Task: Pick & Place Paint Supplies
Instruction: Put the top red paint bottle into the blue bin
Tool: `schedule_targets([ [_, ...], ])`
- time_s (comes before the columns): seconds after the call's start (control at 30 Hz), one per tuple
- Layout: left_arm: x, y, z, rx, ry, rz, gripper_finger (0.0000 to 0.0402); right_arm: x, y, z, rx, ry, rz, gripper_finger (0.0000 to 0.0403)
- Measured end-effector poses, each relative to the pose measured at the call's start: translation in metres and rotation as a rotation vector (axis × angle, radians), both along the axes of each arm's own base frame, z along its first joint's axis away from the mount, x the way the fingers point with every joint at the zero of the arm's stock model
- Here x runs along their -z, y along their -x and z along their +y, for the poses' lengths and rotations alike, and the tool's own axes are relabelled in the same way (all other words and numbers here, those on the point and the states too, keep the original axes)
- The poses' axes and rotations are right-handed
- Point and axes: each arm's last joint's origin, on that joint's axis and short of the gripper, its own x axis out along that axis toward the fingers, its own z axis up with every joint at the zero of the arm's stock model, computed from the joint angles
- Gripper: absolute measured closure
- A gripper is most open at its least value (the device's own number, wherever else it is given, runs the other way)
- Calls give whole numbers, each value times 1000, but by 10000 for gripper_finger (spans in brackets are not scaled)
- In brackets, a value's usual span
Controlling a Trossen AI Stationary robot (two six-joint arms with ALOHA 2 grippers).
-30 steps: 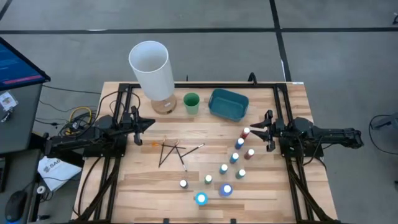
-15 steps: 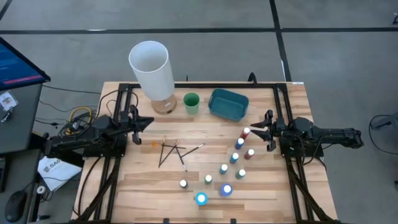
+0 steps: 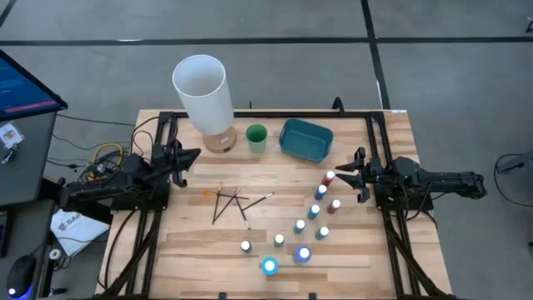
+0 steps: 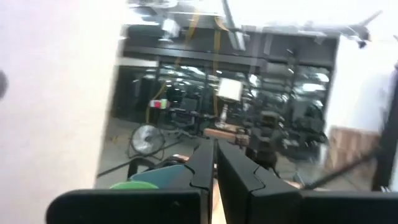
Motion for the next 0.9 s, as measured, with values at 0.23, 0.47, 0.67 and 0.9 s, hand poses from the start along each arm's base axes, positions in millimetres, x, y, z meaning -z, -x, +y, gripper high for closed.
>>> schedule_targets([
  [0.23,3,-5,3,-20,141,-16,394,0,0,0,2,16,2,290],
  [0.47,3,-11,4,-28,123,12,394,0,0,0,2,17,2,290],
  [0.67,8,-17,5,-10,214,29,394,0,0,0,2,17,3,290],
  [0.9,10,-23,5,44,257,73,377,0,0,0,2,14,0,290],
])
